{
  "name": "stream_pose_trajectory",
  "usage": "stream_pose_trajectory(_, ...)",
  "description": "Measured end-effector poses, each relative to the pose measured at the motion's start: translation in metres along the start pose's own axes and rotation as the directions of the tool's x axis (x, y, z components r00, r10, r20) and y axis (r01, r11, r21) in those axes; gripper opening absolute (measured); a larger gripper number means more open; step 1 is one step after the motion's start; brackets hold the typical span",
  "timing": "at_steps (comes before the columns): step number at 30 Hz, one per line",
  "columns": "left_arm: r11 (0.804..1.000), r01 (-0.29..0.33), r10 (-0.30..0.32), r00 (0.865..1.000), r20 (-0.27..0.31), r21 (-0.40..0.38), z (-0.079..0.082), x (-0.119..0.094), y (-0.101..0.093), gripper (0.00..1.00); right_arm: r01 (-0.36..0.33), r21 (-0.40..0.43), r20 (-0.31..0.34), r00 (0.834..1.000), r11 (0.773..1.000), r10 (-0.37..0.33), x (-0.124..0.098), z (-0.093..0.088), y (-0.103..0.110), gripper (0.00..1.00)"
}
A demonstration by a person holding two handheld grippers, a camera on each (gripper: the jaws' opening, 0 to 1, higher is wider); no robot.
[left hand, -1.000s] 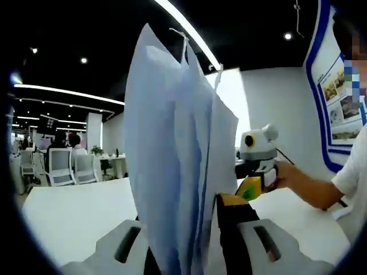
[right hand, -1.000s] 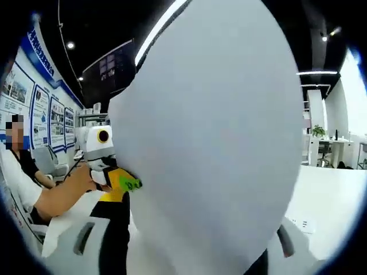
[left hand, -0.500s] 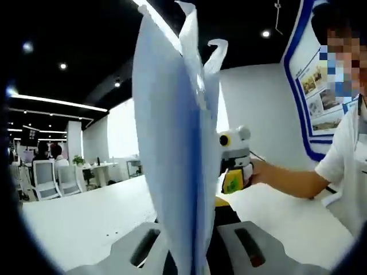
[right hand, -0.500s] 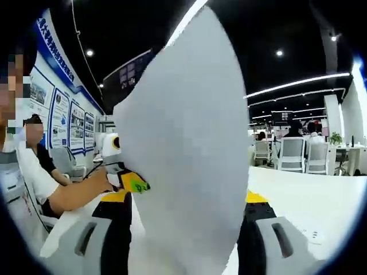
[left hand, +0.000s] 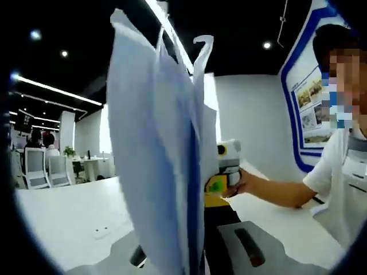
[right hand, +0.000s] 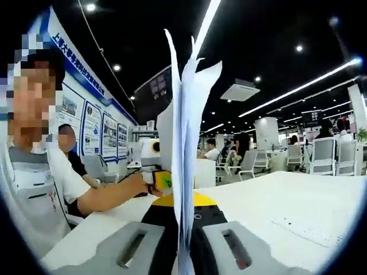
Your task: Organize the stack of printing papers by aligning and flattening the scattered papers on the table
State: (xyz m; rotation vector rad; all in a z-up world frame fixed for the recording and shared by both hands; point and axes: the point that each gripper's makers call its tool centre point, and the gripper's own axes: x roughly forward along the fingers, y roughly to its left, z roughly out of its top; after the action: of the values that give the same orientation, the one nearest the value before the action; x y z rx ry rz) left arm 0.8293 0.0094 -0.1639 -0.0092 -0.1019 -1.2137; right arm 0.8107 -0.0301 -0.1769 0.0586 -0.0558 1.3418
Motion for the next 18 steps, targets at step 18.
stream_pose_trajectory(18, 0.952, -0.307, 0.307, 0.952, -0.016, 0.007, 0.008, -0.013, 0.052, 0.06, 0.422, -0.181, -0.061, 0.897, 0.888, -0.439, 0.013, 0.0, -0.056, 0.0)
